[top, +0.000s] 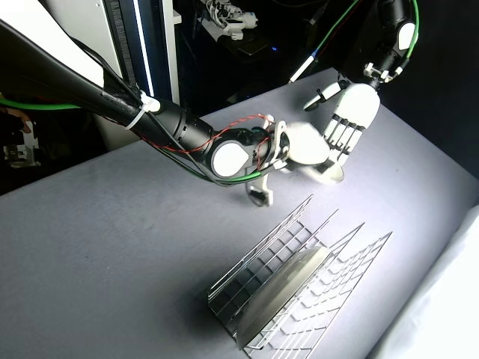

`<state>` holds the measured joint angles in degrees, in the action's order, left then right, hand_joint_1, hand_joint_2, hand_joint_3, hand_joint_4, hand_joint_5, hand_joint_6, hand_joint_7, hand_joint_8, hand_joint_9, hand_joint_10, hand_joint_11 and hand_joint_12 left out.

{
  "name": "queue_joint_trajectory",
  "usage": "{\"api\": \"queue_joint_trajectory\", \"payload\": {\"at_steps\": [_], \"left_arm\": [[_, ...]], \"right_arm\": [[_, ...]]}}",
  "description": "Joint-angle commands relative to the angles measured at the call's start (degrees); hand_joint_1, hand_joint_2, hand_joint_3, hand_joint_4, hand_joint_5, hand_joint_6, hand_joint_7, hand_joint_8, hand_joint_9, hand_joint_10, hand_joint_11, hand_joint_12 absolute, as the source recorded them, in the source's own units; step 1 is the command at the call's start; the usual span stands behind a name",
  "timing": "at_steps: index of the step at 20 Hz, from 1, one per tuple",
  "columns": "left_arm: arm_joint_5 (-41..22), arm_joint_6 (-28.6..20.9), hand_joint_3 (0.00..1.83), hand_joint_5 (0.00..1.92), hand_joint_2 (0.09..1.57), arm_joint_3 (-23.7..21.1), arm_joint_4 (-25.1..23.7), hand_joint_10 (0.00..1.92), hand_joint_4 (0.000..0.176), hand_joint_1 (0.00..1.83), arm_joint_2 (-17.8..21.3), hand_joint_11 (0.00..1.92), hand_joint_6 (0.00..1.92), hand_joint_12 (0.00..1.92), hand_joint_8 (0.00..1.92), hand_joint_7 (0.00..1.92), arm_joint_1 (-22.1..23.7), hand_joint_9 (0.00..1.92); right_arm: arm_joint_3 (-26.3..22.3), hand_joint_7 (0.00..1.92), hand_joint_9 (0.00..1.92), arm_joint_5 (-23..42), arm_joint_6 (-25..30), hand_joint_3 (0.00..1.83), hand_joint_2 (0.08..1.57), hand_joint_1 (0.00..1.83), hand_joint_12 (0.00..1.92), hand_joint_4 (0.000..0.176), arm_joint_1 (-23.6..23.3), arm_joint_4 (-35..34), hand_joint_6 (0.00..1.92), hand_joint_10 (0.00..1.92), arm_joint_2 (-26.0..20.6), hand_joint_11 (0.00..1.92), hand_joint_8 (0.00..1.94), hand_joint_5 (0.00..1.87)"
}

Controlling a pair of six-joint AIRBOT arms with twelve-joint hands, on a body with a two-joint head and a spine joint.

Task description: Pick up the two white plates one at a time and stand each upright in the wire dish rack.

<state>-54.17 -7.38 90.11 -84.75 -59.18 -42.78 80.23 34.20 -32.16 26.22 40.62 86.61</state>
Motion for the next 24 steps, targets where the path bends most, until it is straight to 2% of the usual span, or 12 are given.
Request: {"api": "queue_joint_trajectory", "payload": {"at_steps": [1,2,4,9,14,16,20,24], "left_arm": [[-2.16,-0.04,0.00,0.00,1.08,-0.29,-2.09,0.00,0.000,0.00,-1.03,0.00,0.00,0.00,0.00,0.00,-0.34,0.00],[-2.16,-0.21,0.00,0.00,1.09,-0.16,-2.08,0.00,0.000,0.00,-1.02,0.00,0.00,0.00,0.00,0.00,-0.19,0.00],[-2.15,-0.71,0.00,0.01,1.08,0.36,-2.02,0.00,0.000,0.00,-0.92,0.00,0.00,0.00,0.00,0.01,1.05,0.00],[-2.33,-1.42,0.00,0.00,1.09,1.65,0.08,0.00,0.000,0.00,0.35,0.00,0.00,0.00,0.00,0.00,8.20,0.00],[-2.48,-1.45,0.00,0.00,1.07,2.18,0.89,0.00,0.000,0.00,2.17,0.00,0.00,0.00,0.00,0.00,15.70,0.00],[-2.89,-2.03,0.00,0.00,1.08,2.28,0.80,0.00,0.000,0.00,3.38,0.00,0.00,0.00,0.00,0.00,18.45,0.00],[-3.81,-2.48,0.00,0.00,1.09,1.04,-3.58,0.00,0.000,0.00,7.06,0.00,0.00,0.00,0.00,0.00,23.92,0.00],[-5.03,-9.37,0.01,0.00,1.10,1.25,-13.64,0.00,0.000,0.00,9.69,0.00,0.00,0.00,0.00,0.00,33.82,0.00]], "right_arm": [[-0.03,1.13,1.03,2.10,0.14,0.00,1.07,1.39,1.18,0.000,0.04,-1.02,0.94,1.05,-0.06,0.96,0.69,0.96],[-0.03,1.10,1.01,2.26,0.11,0.00,1.08,1.39,1.18,0.000,0.06,-1.02,0.97,1.08,-0.10,0.95,0.75,0.94],[-0.05,1.11,0.99,2.64,0.10,0.00,1.09,1.38,1.15,0.000,0.08,-1.02,1.02,1.08,-0.25,0.94,0.74,0.92],[-0.87,1.07,0.96,6.13,0.09,0.00,1.09,1.38,1.16,0.000,-0.30,-1.04,1.06,1.09,-1.75,0.92,0.77,0.93],[-4.48,1.04,0.95,7.26,0.09,0.00,1.10,1.38,1.17,0.000,-1.92,-2.41,1.07,1.13,-4.98,0.90,0.87,0.90],[-7.45,1.07,0.98,7.24,0.09,0.00,1.09,1.38,1.14,0.000,-3.36,-3.68,0.99,1.07,-7.08,0.93,0.82,0.95],[-13.09,1.03,0.95,6.90,0.09,0.00,1.10,1.38,1.16,0.000,-5.15,-7.31,1.07,1.12,-11.07,0.91,0.89,0.91],[-17.88,1.05,0.98,6.39,0.09,0.00,1.10,1.38,1.16,0.000,-6.32,-11.06,1.05,1.10,-14.94,0.93,0.85,0.91]]}}
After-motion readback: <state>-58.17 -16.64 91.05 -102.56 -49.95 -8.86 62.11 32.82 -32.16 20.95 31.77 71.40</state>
